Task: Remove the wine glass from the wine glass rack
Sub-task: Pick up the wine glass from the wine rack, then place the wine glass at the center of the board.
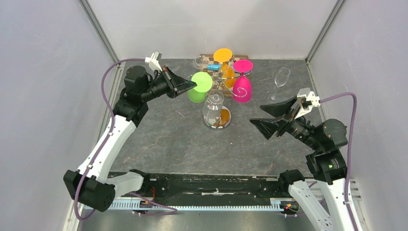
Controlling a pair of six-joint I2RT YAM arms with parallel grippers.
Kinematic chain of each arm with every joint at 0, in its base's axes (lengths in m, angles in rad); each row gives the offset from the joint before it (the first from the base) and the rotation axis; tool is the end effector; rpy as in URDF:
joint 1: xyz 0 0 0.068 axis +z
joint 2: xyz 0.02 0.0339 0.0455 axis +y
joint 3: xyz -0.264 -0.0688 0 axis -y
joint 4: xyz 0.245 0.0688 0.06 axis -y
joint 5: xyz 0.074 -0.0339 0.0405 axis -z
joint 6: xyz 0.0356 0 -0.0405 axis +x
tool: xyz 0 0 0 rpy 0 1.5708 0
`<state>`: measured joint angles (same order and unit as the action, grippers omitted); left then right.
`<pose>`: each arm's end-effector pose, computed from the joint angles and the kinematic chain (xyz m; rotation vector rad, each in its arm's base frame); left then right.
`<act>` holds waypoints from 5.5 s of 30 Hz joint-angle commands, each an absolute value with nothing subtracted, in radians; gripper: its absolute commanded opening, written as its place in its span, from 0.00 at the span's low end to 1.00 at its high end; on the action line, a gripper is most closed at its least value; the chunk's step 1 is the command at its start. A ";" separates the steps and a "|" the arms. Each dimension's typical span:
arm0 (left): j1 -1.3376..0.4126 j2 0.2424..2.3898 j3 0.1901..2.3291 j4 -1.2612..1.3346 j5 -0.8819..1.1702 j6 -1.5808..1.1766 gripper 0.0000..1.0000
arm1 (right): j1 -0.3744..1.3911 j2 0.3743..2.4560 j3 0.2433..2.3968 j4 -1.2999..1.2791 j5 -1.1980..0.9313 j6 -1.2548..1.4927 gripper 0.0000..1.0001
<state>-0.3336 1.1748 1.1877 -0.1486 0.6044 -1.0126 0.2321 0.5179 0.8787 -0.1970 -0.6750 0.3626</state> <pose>0.2435 -0.1058 0.4063 -0.1424 1.9246 -1.4671 0.0913 0.0444 0.4034 -0.4868 1.4354 0.9537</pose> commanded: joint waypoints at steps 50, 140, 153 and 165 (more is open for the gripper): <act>-0.866 0.705 0.890 -0.547 0.389 -0.566 0.02 | 0.281 0.615 0.662 -0.273 -0.723 0.558 0.78; -1.535 1.191 1.040 -0.141 -0.114 -0.303 0.66 | 0.405 0.440 0.565 -0.563 -0.566 0.352 0.00; -1.234 1.017 0.902 -0.074 0.114 -0.567 0.67 | 0.407 0.526 0.544 -0.542 -0.481 0.068 0.00; -0.930 0.890 0.806 -0.094 0.279 -0.758 0.67 | 0.621 0.588 0.547 -0.467 -0.326 -0.030 0.00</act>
